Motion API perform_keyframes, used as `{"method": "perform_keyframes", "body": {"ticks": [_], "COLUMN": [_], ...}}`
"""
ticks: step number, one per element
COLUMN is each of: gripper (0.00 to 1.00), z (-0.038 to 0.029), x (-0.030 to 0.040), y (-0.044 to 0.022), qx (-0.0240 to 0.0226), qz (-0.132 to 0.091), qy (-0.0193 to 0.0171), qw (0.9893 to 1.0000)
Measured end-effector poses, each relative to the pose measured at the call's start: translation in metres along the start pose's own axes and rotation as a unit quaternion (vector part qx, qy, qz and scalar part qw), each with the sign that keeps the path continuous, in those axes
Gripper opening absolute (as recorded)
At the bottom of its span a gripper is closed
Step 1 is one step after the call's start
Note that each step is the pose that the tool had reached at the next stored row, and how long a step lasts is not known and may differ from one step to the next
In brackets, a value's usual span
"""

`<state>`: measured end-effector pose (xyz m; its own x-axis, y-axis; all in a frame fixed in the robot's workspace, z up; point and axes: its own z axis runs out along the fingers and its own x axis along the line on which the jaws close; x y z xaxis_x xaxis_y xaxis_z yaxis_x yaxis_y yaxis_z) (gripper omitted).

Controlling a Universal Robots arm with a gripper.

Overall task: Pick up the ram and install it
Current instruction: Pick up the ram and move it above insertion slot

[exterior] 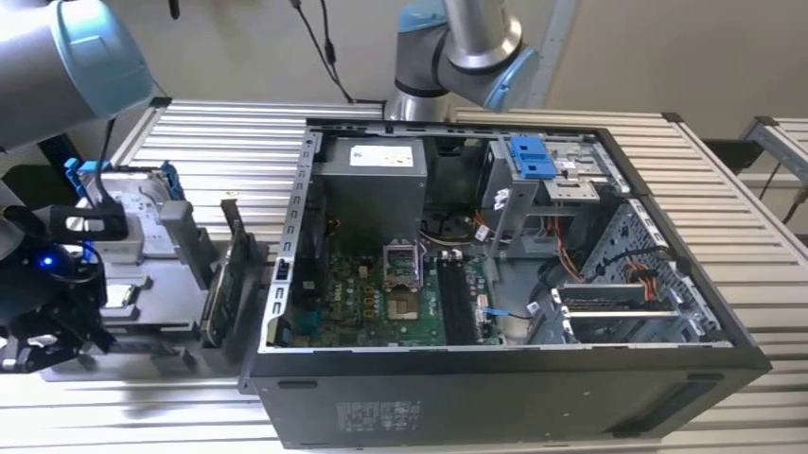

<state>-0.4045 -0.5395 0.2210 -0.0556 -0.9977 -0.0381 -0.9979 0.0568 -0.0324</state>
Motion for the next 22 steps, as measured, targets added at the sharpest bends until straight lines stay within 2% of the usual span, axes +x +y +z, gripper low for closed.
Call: {"method": "perform_keyframes", "body": {"ticks": [13,22], "gripper": [0.14,0.14], "z": [-0.016,-0.0246], "x": [-0.0006,-0.0009], "y": [-0.0005,-0.0008], "qx": [0.0,0.0], "qz": [0.0,0.0], "qy": [0.0,0.0], "qw": [1.0,1.0]}}
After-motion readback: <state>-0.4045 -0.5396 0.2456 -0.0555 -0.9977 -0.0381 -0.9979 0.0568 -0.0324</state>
